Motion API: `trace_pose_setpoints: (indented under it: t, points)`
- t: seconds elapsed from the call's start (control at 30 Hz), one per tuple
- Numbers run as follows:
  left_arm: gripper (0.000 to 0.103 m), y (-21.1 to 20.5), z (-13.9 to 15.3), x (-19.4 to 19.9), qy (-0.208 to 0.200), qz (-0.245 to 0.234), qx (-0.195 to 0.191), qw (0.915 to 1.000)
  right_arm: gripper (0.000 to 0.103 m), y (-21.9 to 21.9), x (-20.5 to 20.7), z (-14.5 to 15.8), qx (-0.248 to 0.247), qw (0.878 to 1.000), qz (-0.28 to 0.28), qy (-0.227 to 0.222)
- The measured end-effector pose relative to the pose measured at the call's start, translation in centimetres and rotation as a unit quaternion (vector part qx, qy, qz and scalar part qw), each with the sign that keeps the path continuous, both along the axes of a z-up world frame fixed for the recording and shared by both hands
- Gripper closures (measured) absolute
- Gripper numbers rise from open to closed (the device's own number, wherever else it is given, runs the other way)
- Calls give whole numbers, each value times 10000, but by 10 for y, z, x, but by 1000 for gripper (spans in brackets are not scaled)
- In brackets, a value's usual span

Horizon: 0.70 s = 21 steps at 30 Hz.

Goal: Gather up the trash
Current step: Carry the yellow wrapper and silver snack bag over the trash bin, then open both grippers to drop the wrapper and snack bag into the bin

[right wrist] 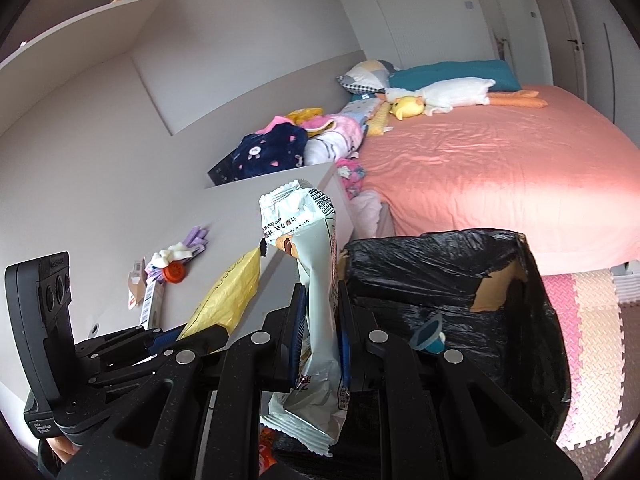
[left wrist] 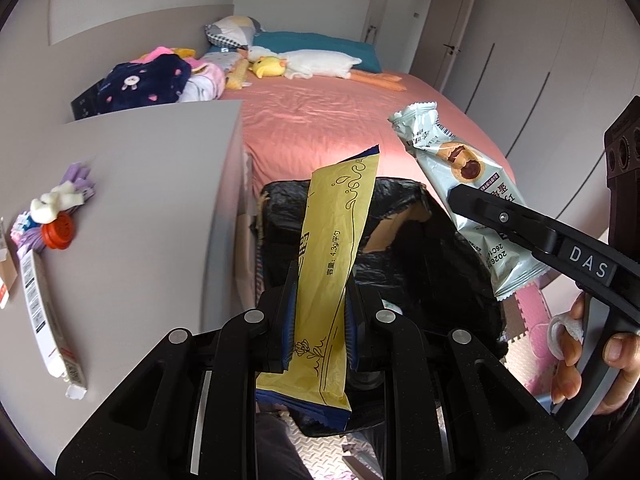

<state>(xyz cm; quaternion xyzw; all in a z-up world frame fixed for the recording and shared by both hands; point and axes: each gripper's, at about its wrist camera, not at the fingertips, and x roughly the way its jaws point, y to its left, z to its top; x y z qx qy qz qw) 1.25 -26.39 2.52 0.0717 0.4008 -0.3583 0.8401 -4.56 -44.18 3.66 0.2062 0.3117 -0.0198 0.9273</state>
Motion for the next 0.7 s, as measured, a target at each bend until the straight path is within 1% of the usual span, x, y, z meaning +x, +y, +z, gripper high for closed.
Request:
trace_pose_setpoints:
  t: [0.3,0.47,0.7]
  points:
    - [84,-35,-2,-1,211,-304,-188,9991,87,-30,-12,-5,-21,9992,-383,72]
    - [84,-52,-4,0,271,-465,-210,9983,87,-44,-14,-8,21,9983,-566,112]
    - [84,-67,-15,5,482,-626,-208,9967,87,-62,-15,-15,88,9970,-735,206]
